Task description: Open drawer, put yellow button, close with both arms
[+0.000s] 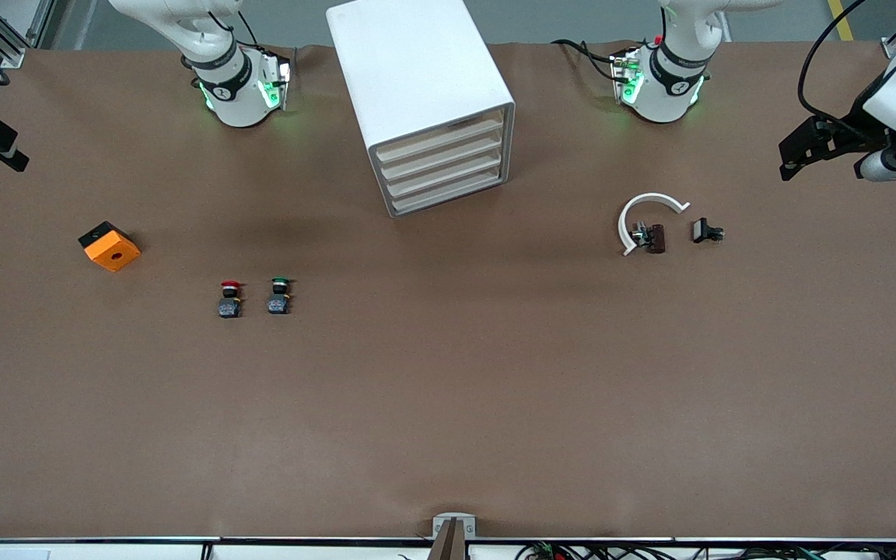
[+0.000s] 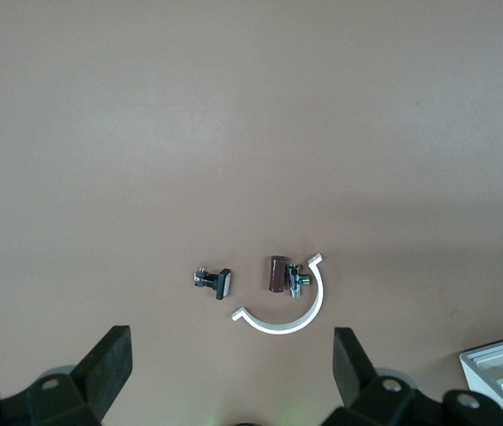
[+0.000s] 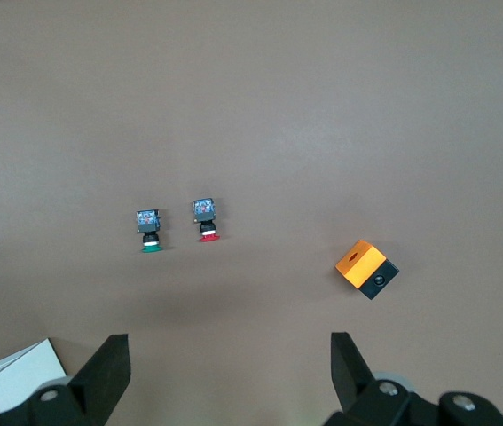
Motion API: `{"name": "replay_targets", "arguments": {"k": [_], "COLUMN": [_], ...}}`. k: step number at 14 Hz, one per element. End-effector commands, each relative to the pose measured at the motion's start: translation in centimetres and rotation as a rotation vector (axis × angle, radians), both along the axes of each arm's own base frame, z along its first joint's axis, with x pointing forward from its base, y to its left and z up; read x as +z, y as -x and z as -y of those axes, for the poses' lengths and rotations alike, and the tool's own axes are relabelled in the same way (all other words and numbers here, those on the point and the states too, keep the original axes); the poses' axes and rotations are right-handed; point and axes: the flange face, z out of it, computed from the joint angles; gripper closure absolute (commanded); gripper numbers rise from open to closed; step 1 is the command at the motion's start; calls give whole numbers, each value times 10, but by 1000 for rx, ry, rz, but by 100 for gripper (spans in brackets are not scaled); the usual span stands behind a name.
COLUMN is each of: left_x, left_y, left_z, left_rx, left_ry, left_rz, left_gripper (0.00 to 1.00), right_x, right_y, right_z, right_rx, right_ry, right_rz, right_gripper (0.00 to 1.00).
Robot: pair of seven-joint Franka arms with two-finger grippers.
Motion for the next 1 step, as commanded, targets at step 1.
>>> {"name": "replay_targets", "arguments": {"k": [1], "left_x": [5], "left_y": [-5], "left_z": [-3], "left_rx": [-10], "left_ry": [0], "left_rz": [-13], "left_gripper": [0], "right_x": [1], "right_y": [9], "right_z": [1], "right_rx": [-20], "right_ry": [-17], "right_rz": [4], "right_gripper": [0]}}
